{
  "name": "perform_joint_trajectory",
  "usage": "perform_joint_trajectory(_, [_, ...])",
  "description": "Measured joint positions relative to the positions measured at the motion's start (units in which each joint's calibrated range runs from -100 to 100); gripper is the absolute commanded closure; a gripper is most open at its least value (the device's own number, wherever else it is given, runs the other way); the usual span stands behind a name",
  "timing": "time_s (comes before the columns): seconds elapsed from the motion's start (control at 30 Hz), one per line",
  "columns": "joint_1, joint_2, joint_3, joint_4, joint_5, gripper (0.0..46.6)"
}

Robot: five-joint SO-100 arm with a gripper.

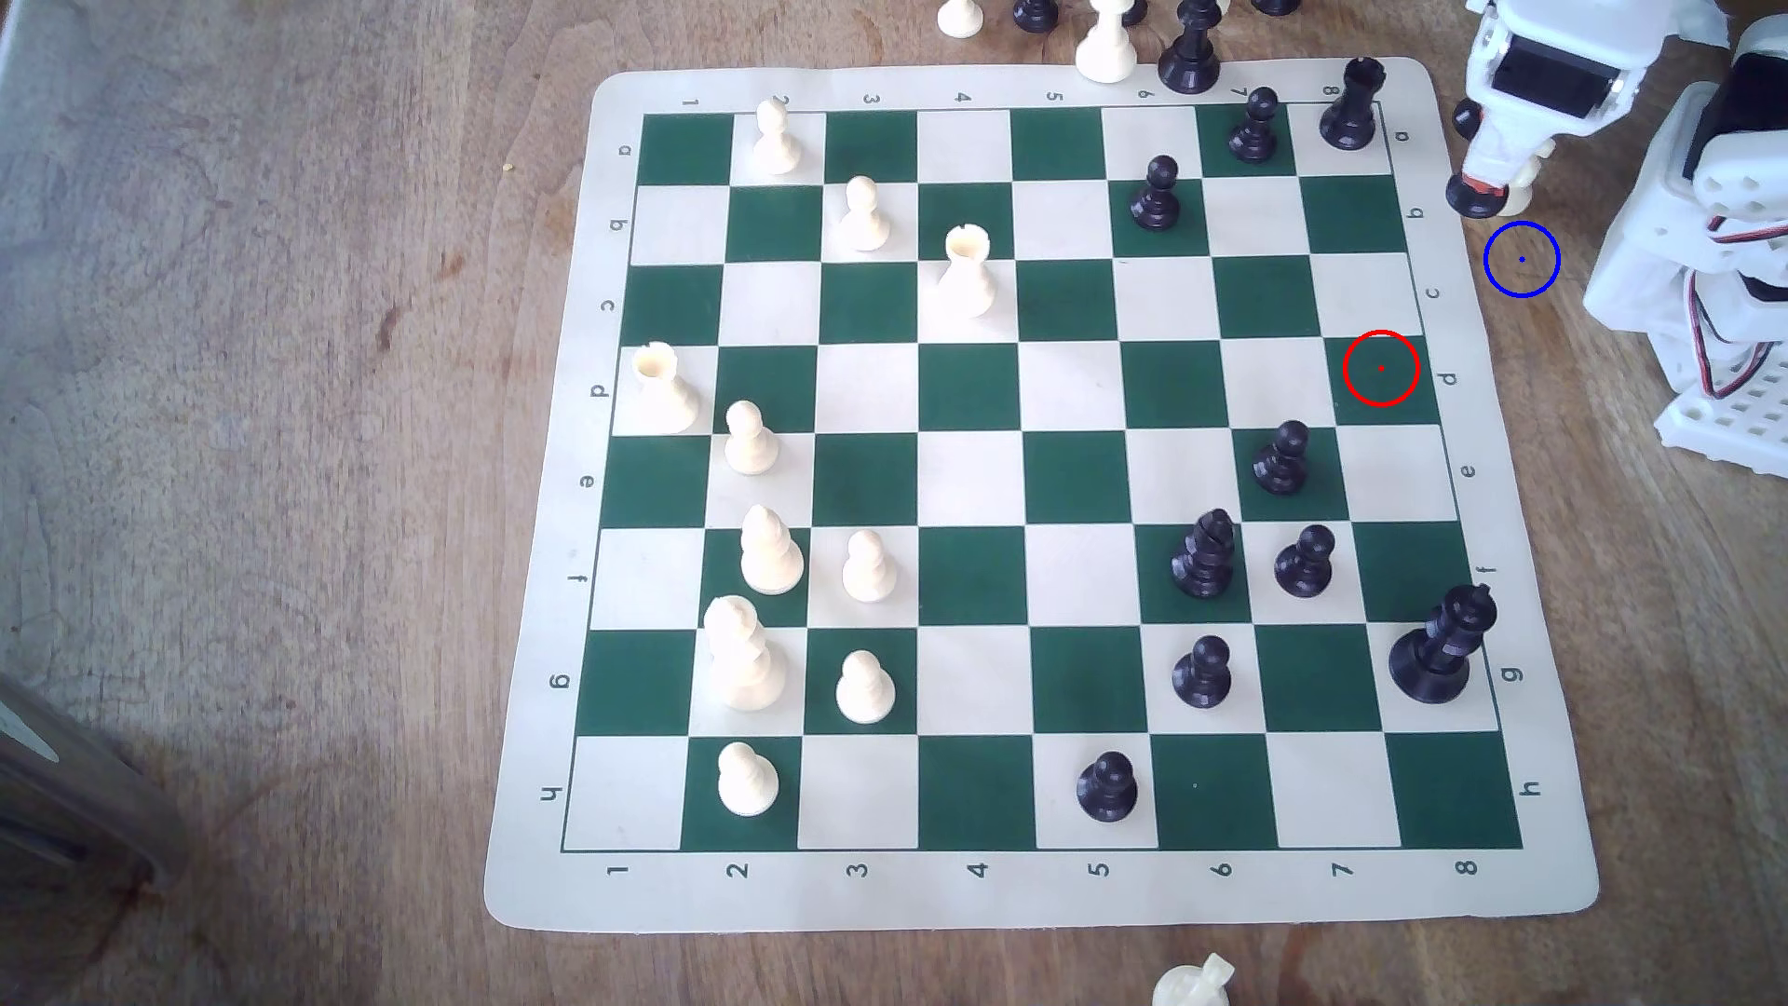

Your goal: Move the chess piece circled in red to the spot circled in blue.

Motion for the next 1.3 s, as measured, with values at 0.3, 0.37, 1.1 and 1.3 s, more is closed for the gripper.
perform_joint_trajectory(0.3, [6.12,0.0,10.57,-5.74,1.22,46.4])
perform_joint_trajectory(0.37, [6.34,0.0,11.66,-6.29,1.51,46.4])
perform_joint_trajectory(1.1, [6.71,0.5,12.11,-6.37,2.74,25.0])
perform_joint_trajectory(1.3, [6.71,1.17,11.39,-6.77,2.74,24.7])
